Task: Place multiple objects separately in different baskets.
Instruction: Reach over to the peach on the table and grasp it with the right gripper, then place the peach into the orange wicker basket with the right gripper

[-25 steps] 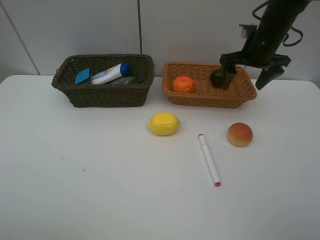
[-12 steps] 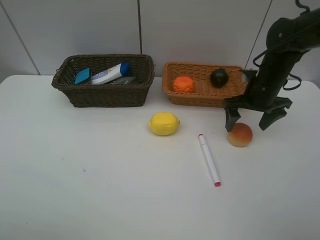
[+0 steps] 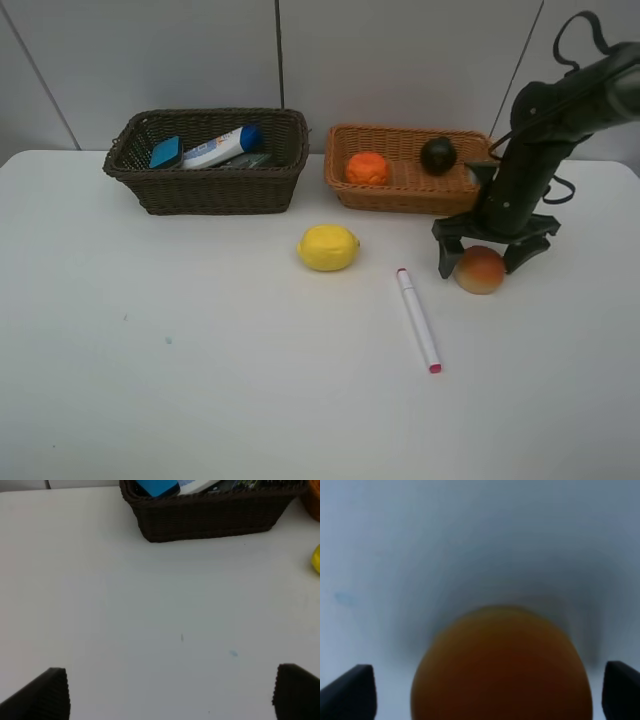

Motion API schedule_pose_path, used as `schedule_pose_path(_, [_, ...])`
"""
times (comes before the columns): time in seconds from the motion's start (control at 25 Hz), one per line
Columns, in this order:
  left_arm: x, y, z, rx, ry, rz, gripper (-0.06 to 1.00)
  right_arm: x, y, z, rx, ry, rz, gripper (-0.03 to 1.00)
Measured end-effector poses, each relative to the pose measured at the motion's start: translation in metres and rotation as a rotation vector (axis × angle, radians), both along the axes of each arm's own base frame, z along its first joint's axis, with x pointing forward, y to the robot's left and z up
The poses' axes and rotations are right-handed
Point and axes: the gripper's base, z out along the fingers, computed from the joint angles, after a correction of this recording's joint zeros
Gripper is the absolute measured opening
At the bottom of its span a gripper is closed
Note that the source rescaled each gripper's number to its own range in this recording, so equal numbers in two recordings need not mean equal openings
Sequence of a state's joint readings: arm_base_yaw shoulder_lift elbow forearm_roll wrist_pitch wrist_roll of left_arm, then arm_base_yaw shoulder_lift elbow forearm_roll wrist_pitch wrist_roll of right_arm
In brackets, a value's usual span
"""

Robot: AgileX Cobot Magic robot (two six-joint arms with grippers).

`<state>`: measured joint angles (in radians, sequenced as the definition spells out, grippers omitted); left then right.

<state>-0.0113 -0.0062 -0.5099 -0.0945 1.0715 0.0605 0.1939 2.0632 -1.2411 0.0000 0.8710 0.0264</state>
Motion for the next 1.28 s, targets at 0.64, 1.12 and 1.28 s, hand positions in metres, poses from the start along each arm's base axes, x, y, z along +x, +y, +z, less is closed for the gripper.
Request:
schedule_pose_path(0.64, [0.0, 0.0, 0.0, 0.0, -0.001, 0.0, 1.0, 0.001, 0.0, 0.0, -0.009, 0.052, 0.018, 0.58])
schedule_pose_path(1.12, [0.0, 0.0, 0.0, 0.0, -0.001, 0.0, 1.0, 0.083, 0.016, 0.103, 0.07, -0.38, 0.026, 0.58])
schedule_pose_path(1.28, [0.0, 0.0, 0.0, 0.0, -0.001, 0.0, 1.0, 0.108, 0.017, 0.076, 0.024, -0.37, 0.049, 0.58])
